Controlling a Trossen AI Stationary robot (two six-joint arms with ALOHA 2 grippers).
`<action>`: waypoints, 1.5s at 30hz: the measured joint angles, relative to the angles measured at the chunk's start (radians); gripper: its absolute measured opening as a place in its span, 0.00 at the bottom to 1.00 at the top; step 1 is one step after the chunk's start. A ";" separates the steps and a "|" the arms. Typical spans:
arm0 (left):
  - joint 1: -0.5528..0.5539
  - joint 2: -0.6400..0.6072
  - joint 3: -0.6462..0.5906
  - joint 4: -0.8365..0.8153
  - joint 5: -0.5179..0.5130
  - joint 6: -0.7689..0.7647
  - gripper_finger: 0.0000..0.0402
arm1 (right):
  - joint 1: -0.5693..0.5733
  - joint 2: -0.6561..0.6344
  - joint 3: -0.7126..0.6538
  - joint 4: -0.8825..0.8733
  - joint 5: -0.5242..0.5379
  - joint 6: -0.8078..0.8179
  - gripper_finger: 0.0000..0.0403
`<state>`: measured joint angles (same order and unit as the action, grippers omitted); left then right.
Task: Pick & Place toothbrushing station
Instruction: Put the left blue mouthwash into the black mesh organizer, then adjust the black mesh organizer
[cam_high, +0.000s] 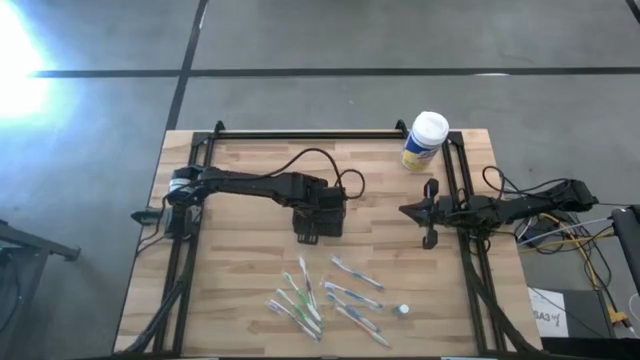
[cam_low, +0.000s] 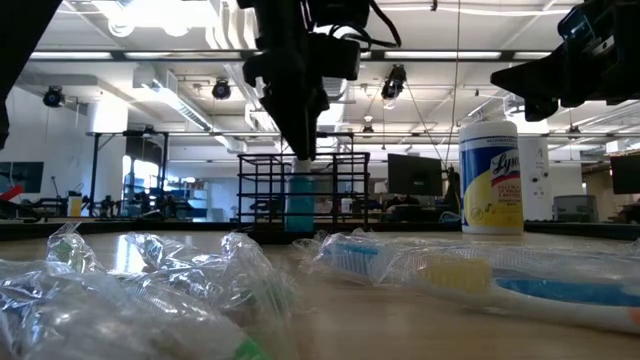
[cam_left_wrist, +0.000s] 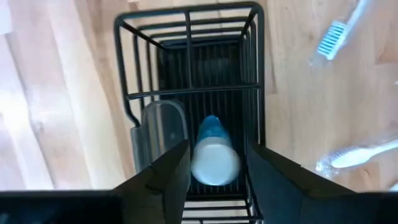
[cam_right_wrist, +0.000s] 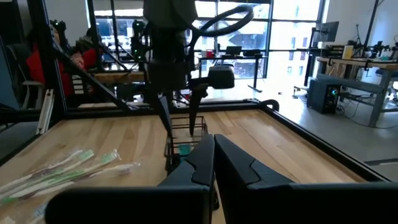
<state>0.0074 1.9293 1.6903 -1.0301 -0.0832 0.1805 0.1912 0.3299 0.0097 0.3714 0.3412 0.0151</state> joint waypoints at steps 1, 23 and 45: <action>0.000 0.000 0.001 0.000 0.001 0.000 0.42 | 0.000 0.000 0.000 0.000 0.000 0.000 0.02; 0.007 -0.231 -0.068 -0.002 -0.116 -0.045 0.39 | 0.000 0.000 0.000 -0.001 0.000 0.003 0.02; -0.039 -0.872 -1.353 1.080 -0.426 -0.835 0.01 | 0.000 0.399 0.068 0.170 -0.063 0.075 0.02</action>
<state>-0.0314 1.0569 0.3372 0.0497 -0.5087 -0.6544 0.1909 0.7290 0.0780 0.5416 0.2784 0.0899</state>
